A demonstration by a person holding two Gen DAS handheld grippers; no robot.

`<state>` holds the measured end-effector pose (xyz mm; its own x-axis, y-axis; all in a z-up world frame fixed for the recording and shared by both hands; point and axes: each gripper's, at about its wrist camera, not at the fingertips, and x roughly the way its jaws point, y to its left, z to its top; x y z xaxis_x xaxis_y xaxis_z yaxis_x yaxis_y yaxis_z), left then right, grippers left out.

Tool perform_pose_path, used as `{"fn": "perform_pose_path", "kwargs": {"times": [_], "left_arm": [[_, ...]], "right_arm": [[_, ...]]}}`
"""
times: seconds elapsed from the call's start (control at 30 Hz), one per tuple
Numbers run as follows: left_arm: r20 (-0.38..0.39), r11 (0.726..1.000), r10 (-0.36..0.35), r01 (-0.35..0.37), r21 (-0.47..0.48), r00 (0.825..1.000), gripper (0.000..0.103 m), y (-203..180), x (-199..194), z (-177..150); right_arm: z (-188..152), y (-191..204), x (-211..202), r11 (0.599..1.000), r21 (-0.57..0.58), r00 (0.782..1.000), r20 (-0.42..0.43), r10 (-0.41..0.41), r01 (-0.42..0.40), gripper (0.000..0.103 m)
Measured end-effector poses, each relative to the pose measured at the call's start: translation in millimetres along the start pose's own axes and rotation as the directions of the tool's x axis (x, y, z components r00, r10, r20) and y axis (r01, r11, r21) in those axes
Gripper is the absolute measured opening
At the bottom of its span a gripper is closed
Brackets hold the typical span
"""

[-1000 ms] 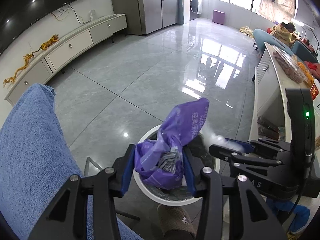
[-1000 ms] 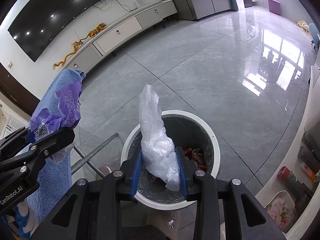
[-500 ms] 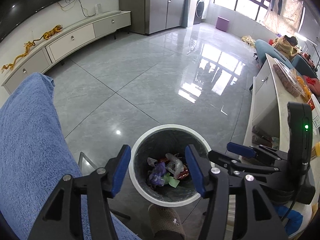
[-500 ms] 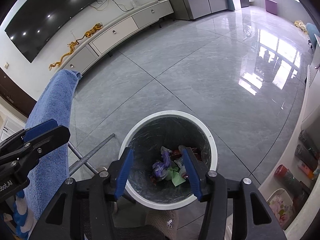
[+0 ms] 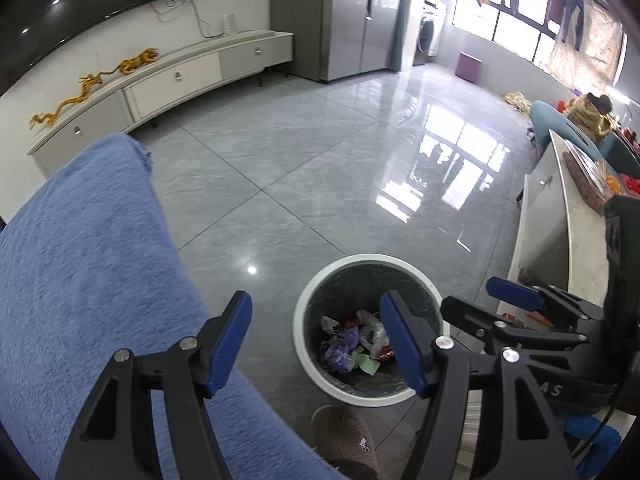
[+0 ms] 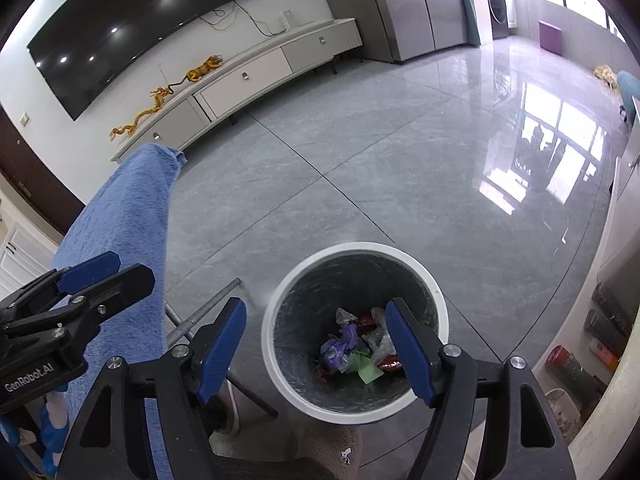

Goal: Collect trash

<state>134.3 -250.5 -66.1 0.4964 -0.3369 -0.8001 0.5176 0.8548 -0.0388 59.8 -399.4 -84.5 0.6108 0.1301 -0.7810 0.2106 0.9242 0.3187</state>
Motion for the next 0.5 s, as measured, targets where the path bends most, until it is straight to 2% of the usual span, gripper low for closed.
{"fn": "perform_pose_path", "kwargs": {"times": [0.27, 0.43, 0.5], "left_arm": [[0.067, 0.997, 0.05, -0.045, -0.065, 0.997, 0.065, 34, -37, -15], [0.129, 0.99, 0.106, -0.092, -0.109, 0.986, 0.065, 57, -73, -32], [0.152, 0.985, 0.132, -0.113, -0.127, 0.98, 0.065, 66, -87, -41]], "right_arm": [[-4, 48, -18, 0.996, -0.087, 0.999, 0.048, 0.002, 0.002, 0.081], [-12, 84, -34, 0.99, -0.142, 0.996, 0.094, -0.008, 0.022, 0.088], [-16, 98, -40, 0.986, -0.162, 0.994, 0.112, -0.01, 0.029, 0.095]]}}
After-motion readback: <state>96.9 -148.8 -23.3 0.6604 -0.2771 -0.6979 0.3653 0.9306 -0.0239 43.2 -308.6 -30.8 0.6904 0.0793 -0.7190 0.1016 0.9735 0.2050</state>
